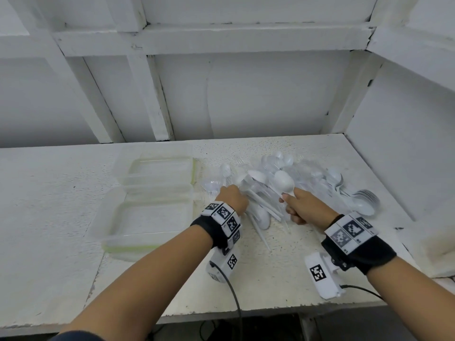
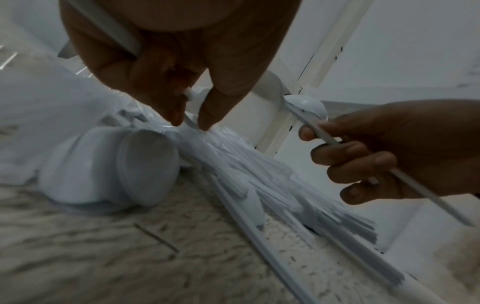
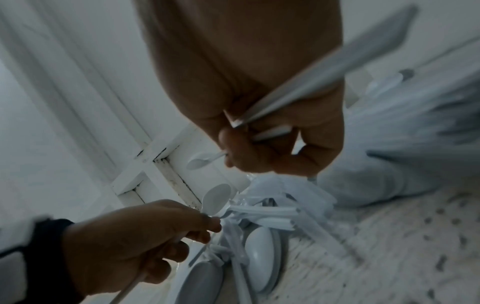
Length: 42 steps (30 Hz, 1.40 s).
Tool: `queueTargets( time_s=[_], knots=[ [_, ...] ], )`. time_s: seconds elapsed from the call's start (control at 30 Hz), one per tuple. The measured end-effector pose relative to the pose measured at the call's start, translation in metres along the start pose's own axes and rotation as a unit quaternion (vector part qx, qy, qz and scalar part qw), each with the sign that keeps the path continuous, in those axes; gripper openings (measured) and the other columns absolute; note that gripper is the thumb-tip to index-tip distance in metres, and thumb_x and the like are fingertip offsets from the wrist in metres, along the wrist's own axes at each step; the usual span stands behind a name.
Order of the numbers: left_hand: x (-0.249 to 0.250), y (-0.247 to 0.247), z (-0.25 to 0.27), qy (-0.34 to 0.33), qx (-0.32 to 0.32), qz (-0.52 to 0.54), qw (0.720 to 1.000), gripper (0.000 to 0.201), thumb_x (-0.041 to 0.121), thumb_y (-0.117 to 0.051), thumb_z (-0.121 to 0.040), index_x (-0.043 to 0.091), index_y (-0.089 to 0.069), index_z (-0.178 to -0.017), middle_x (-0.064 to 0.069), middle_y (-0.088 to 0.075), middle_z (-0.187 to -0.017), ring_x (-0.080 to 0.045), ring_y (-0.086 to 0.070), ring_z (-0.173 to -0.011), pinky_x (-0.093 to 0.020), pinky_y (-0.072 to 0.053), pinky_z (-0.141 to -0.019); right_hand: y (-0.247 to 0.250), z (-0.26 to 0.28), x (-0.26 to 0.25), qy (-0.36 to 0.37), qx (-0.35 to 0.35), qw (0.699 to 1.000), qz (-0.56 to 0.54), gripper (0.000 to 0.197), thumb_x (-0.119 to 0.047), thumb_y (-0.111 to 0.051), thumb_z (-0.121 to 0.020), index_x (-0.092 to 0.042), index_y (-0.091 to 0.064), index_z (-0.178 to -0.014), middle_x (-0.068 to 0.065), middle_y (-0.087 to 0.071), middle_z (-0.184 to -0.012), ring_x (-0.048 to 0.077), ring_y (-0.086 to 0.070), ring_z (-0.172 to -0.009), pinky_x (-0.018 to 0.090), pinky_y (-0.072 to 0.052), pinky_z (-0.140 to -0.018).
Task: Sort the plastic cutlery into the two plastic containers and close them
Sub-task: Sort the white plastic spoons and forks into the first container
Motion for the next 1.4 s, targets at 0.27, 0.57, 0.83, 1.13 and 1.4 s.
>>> queueTargets(
  time_s=[0.27, 0.57, 0.83, 1.13, 1.4],
  knots=[
    [-0.002, -0.009, -0.006, 0.037, -0.018, 0.064, 0.997, 0.031, 0.015, -0.052, -0.09, 0.013, -0.04, -0.062, -0.001, -0.044, -0.06, -0.011, -0.043, -0.052, -0.017, -0.035, -0.042, -0.008, -0.005, 0.008, -0.017, 0.003, 0.997, -0.075, 0.017, -0.012, -0.034, -0.099, -0.009, -0.048, -0.089, 0.003, -0.047, -0.066, 0.011, -0.041, -0.049, 0.018, -0.035, -0.041],
    [-0.018, 0.003, -0.001, 0.051, -0.019, 0.108, 0.993, 0.029, 0.012, -0.049, -0.088, 0.012, -0.033, -0.064, -0.004, -0.035, -0.063, -0.015, -0.033, -0.051, -0.024, -0.025, -0.045, -0.021, -0.028, -0.017, 0.099, 0.09, 0.963, 0.233, 0.035, -0.051, -0.052, -0.089, -0.016, -0.054, -0.094, -0.003, -0.059, -0.083, 0.016, -0.058, -0.079, 0.027, -0.042, -0.066],
    [-0.03, 0.01, 0.008, 0.067, 0.016, 0.171, 0.983, 0.032, 0.008, -0.041, -0.089, 0.014, -0.027, -0.062, -0.002, -0.028, -0.06, -0.015, -0.025, -0.05, -0.023, -0.021, -0.046, -0.034, -0.052, -0.016, 0.079, 0.067, 0.951, 0.291, 0.022, -0.029, -0.052, -0.093, -0.013, -0.055, -0.078, 0.001, -0.055, -0.072, 0.019, -0.053, -0.072, 0.024, -0.039, -0.059],
    [0.001, -0.024, 0.02, 0.007, -0.078, 0.009, 0.997, 0.023, 0.015, -0.05, -0.089, 0.011, -0.042, -0.067, -0.002, -0.042, -0.065, -0.013, -0.04, -0.053, -0.021, -0.033, -0.047, 0.009, -0.013, -0.02, 0.086, 0.062, 0.994, 0.005, 0.026, -0.022, -0.042, -0.097, -0.016, -0.061, -0.081, -0.004, -0.045, -0.068, 0.009, -0.041, -0.063, 0.021, -0.036, -0.059],
    [0.005, -0.045, 0.026, 0.006, -0.09, -0.129, 0.988, 0.033, 0.024, -0.056, -0.089, 0.014, -0.035, -0.065, 0.001, -0.038, -0.067, -0.015, -0.046, -0.071, -0.018, -0.03, -0.047, -0.008, 0.003, 0.004, 0.003, -0.056, 0.965, -0.255, 0.022, -0.013, -0.041, -0.099, -0.002, -0.056, -0.088, 0.008, -0.057, -0.067, 0.013, -0.06, -0.054, 0.023, -0.055, -0.054]
  ],
)
Point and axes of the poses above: each hand's wrist, its own z-axis away from the middle knuckle, its own y-axis out of the back of the hand, x = y × z, the point moved 6 cm from there along -z, towards the middle knuckle
